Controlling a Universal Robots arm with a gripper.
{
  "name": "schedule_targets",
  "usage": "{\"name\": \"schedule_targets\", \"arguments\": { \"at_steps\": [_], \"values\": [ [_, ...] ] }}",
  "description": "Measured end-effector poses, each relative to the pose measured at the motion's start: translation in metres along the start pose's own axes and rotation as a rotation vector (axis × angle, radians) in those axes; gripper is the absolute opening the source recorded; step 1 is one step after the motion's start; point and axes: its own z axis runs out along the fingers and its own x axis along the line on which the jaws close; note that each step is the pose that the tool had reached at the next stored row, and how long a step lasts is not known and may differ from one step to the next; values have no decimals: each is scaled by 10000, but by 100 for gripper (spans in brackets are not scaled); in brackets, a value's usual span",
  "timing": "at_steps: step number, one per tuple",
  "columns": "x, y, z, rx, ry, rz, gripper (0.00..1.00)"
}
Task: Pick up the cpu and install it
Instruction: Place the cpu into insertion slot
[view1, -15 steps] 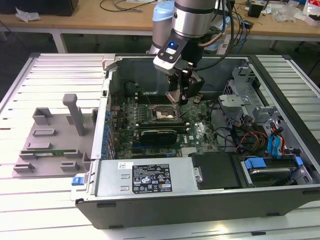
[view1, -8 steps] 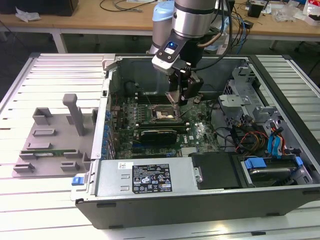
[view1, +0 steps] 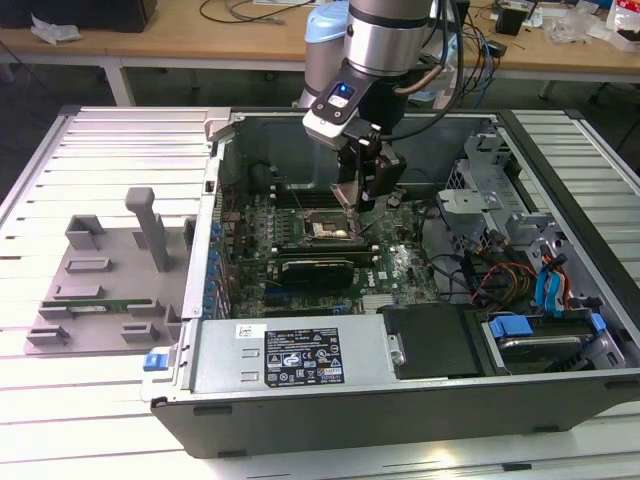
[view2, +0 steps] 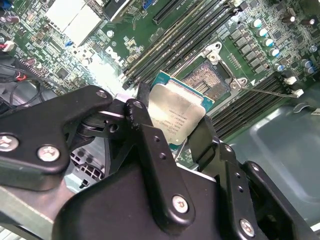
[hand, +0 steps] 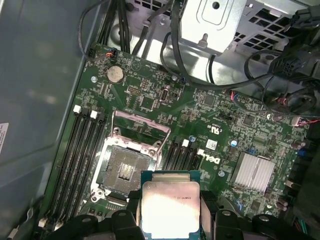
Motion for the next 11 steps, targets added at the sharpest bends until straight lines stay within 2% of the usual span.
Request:
{"name": "schedule_targets", "arguments": {
  "at_steps": [11],
  "values": [
    [0, 0, 0, 22, -9, 268, 55]
  ]
}}
